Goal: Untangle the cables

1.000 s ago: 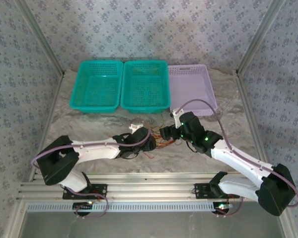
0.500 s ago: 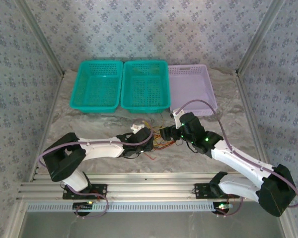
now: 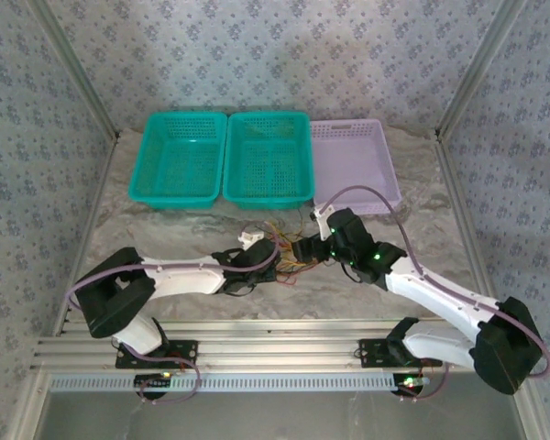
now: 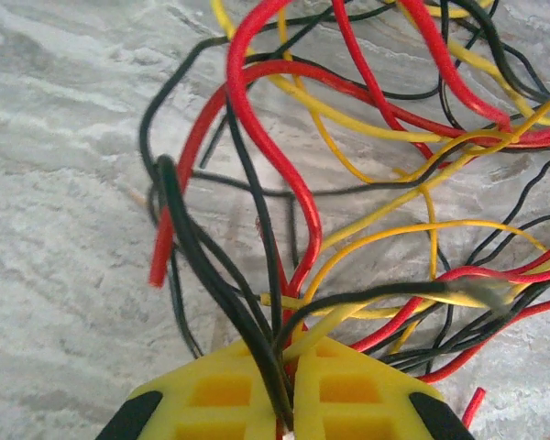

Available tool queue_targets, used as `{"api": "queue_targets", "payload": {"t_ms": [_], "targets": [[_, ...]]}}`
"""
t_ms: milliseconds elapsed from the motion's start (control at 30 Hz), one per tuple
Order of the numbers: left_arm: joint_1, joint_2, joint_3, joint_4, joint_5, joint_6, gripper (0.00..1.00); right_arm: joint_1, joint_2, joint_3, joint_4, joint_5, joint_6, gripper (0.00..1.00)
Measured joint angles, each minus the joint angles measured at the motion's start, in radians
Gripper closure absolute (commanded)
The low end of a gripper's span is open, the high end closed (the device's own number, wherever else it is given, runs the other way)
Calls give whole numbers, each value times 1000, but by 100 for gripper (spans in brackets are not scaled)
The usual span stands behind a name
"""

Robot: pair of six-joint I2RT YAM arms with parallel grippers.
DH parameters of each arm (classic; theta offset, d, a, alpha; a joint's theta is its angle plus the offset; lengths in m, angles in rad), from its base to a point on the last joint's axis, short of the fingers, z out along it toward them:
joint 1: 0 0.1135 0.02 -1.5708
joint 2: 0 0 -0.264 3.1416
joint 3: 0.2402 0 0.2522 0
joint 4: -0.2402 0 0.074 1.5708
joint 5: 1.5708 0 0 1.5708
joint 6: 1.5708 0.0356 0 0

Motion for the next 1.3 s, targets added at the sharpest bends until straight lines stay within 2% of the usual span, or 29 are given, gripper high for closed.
{"api": "queue_targets", "payload": {"t_ms": [233, 567, 733, 967, 1000, 1067, 1133, 1233, 1300], "targets": [[0, -80, -50, -27, 1, 35, 100, 16, 85, 11, 16, -12, 0, 13], [0, -219, -117, -90, 16, 161, 100, 66, 339, 140, 57, -9, 0, 20], [0, -235, -124, -102, 16, 211, 100, 124, 467, 225, 56, 1, -12, 22], [0, -244, -125, -113, 15, 247, 100, 155, 552, 243, 57, 8, -19, 29], [0, -253, -128, -114, 14, 249, 100, 154, 561, 245, 57, 8, -19, 31], [0, -277, -134, -121, 11, 253, 100, 151, 582, 256, 56, 9, -20, 45], [0, -308, -145, -129, 6, 255, 100, 148, 604, 272, 56, 16, -20, 64], [0, -354, -153, -128, -3, 256, 100, 146, 614, 278, 56, 20, -12, 88], [0, -385, -157, -133, -15, 259, 100, 142, 613, 278, 56, 29, -10, 98]]}}
